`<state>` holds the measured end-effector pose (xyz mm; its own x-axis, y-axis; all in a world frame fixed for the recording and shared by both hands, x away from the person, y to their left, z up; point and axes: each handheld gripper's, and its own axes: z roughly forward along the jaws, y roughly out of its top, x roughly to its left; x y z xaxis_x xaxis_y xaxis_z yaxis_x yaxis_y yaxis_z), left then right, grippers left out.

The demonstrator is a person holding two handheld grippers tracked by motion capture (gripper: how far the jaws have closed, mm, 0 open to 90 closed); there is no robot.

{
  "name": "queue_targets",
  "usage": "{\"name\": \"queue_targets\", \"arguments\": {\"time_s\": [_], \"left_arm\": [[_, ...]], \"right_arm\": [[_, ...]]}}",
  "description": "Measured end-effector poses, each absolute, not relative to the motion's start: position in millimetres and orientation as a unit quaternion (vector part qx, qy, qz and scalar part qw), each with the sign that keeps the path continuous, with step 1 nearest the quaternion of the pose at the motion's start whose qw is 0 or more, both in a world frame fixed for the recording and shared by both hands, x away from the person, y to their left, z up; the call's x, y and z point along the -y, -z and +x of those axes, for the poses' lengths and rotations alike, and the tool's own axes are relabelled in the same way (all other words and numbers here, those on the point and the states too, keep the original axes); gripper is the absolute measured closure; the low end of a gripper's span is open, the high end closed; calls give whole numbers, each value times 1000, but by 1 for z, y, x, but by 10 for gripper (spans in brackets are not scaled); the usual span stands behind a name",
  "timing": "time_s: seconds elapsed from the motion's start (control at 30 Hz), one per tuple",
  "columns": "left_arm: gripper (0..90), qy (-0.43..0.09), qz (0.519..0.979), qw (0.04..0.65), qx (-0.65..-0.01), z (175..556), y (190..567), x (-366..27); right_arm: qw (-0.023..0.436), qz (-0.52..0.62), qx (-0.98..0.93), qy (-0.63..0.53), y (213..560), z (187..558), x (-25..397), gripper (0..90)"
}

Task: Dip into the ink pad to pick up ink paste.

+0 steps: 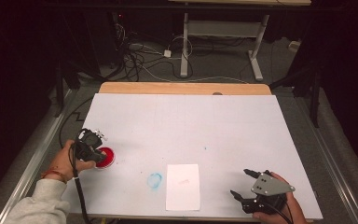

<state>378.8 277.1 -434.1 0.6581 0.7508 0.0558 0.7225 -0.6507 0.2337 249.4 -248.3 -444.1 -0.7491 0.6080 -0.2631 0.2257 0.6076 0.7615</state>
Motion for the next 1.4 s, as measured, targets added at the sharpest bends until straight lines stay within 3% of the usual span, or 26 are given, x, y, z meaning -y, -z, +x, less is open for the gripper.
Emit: {"name": "queue_targets", "arguments": {"time_s": [1.07, 1.4], "left_arm": [[739, -77, 903, 94, -413, 378, 438, -276], [737, -77, 896, 119, -421, 376, 441, -281]], "right_arm": [[268, 249, -853, -373, 442, 250, 252, 226], [270, 248, -853, -373, 441, 250, 252, 226]]}}
